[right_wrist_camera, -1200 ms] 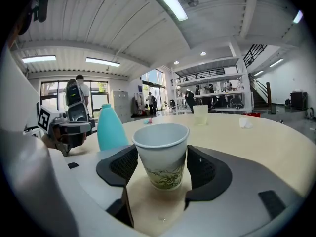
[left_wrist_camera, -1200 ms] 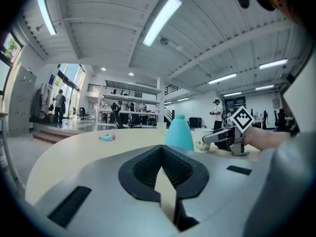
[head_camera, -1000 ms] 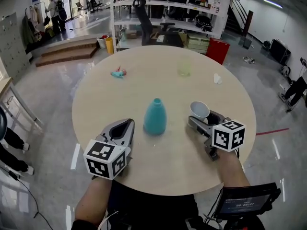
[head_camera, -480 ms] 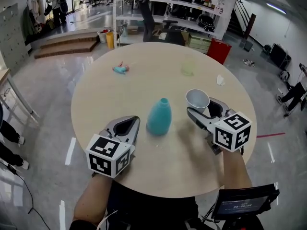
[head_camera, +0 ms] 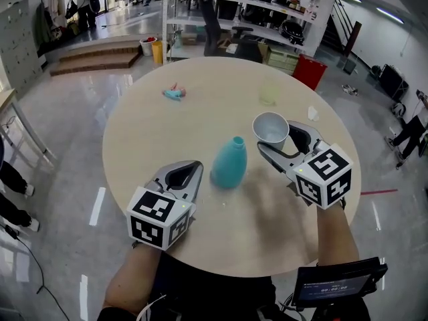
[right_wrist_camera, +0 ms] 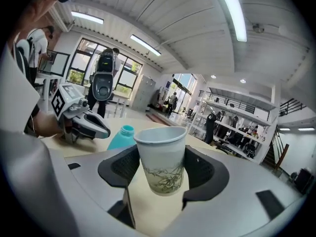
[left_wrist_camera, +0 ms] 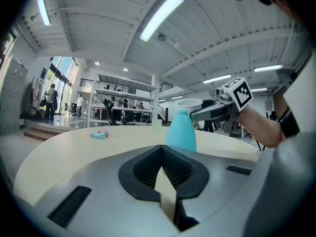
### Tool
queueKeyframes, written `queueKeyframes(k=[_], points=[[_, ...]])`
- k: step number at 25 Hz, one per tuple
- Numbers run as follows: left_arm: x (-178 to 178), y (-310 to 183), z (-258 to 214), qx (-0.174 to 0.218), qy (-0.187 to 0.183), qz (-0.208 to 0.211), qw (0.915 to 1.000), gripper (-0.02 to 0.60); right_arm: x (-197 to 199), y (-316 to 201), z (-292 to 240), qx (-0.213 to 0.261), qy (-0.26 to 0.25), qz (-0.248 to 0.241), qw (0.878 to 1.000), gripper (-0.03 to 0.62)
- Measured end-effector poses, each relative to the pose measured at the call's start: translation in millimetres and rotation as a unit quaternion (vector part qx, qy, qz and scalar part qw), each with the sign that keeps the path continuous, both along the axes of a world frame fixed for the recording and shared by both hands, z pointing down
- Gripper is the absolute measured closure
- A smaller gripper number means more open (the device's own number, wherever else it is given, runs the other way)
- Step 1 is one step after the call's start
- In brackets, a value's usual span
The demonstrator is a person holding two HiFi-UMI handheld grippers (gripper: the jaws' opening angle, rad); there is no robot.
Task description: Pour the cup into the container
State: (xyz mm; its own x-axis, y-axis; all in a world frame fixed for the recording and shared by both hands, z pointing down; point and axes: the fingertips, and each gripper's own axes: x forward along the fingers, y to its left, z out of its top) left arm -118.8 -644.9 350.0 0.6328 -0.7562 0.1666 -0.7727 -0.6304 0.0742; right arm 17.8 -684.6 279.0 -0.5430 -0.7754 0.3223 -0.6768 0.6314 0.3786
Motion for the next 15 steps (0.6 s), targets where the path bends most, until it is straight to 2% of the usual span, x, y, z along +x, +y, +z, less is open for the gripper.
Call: queueKeyframes(k=[7, 15], points=[[0.2, -2.0, -1.3, 0.000, 0.000, 0.000, 1.0000, 0.583, -15.2, -0.8, -7.4, 0.037, 0.085, -0.018, 0.996, 0.305], [0.0, -0.3, -2.4, 0.000, 0.000, 0.001, 1.0000, 0.583, -27.7, 4.0, -9.9, 0.060, 0.150, -0.027, 0.986, 0.305]])
